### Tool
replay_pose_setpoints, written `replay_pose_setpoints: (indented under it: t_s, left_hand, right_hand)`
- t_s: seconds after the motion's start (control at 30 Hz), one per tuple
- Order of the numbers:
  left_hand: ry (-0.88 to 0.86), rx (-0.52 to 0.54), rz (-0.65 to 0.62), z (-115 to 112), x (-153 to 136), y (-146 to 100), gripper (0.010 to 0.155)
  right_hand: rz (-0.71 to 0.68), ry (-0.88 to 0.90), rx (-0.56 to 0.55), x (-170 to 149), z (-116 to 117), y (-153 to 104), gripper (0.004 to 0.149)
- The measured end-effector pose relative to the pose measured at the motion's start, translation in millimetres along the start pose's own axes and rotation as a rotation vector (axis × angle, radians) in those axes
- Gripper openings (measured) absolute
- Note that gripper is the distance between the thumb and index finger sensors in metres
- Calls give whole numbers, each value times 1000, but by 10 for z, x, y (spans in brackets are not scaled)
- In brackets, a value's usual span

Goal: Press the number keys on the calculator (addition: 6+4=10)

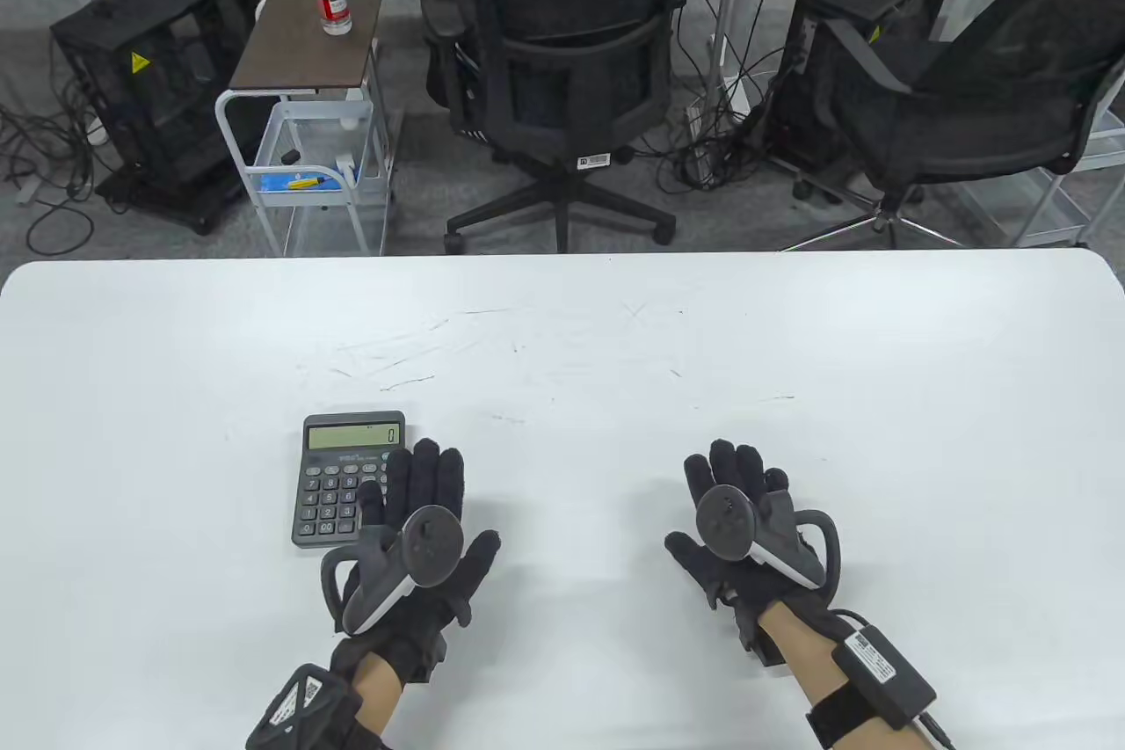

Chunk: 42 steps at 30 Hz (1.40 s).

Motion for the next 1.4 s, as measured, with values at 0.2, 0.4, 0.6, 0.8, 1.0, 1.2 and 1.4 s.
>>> replay_pose_setpoints:
  t_s: [0.2, 0.4, 0.6, 0.8, 1.0, 1.2, 1.4]
  left_hand:
    - [6, 1, 7, 5, 2, -1, 91]
    - [13, 2, 5, 6, 6, 4, 91]
    - [11, -7, 25, -1, -13, 42, 92]
    - [27, -11, 117, 75, -108, 156, 95]
    - [7, -42, 252, 134, -365, 388, 101]
    - [-44, -262, 475, -149, -744, 653, 104]
    - [-24, -272, 575, -229, -926, 793, 105]
  right_hand:
    - [6, -1, -8, -5, -13, -7, 90]
    - [6, 1, -7, -6, -12, -6, 90]
    - [7, 2, -6, -8, -16, -8, 90]
    - [8, 7, -11, -15, -28, -9, 90]
    - [11, 29, -13, -16, -46, -1, 90]
    - [13, 25, -18, -29, -68, -15, 90]
    - [29, 30, -25, -67, -86, -16, 89]
Point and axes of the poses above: the tracker on the back of each hand, its own x axis roughly to the thumb side, its own y axis roughly from the wrist to the fingertips, z = x × y, the point moved 1 cm from there along y, roughly from the wrist to the fingertips, and after that the axes turned 7 degrees about -z, right-handed, at the moved point
